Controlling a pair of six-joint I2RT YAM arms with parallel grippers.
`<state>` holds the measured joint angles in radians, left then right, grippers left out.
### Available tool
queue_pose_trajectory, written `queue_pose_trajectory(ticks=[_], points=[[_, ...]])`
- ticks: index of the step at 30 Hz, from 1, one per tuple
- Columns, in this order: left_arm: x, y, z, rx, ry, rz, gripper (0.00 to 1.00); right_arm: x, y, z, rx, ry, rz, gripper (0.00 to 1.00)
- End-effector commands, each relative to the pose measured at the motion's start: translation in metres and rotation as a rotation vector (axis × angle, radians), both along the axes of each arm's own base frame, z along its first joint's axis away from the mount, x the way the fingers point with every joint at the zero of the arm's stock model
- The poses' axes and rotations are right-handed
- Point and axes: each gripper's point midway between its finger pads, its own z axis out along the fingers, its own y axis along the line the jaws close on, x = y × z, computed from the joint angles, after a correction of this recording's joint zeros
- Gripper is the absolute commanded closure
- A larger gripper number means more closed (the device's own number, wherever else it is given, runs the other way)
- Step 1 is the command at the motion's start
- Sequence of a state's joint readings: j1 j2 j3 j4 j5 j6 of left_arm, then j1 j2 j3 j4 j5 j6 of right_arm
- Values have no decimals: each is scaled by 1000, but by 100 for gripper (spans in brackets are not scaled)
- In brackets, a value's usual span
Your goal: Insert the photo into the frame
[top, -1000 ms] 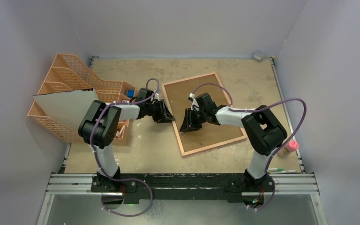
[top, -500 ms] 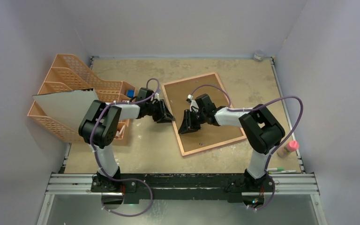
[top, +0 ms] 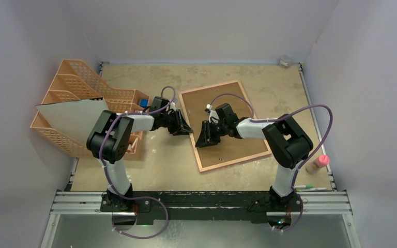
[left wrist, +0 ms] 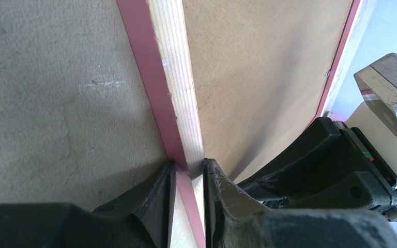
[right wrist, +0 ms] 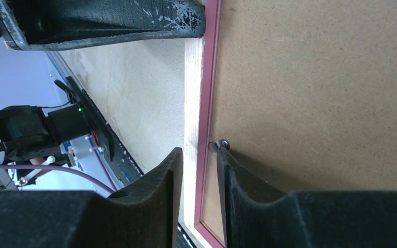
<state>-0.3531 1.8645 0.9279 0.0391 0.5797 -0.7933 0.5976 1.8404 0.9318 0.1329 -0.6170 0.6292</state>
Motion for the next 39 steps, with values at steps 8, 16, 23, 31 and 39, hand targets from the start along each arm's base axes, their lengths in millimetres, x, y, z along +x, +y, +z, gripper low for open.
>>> queue_pose_trajectory(ticks=[8,16,23,31,39], points=[[7,10,-18,93,-10,18,74,-3,0,-2,-34,-44,4,57],[-2,26,-27,184,2,33,65,9,-20,6,-122,0,-266,57],[-10,36,-37,235,19,28,68,12,-5,34,64,7,-379,62],[-8,38,-38,251,17,28,76,1,9,23,45,84,-368,67],[-10,39,-42,259,23,31,77,0,-1,20,-5,82,-411,62]])
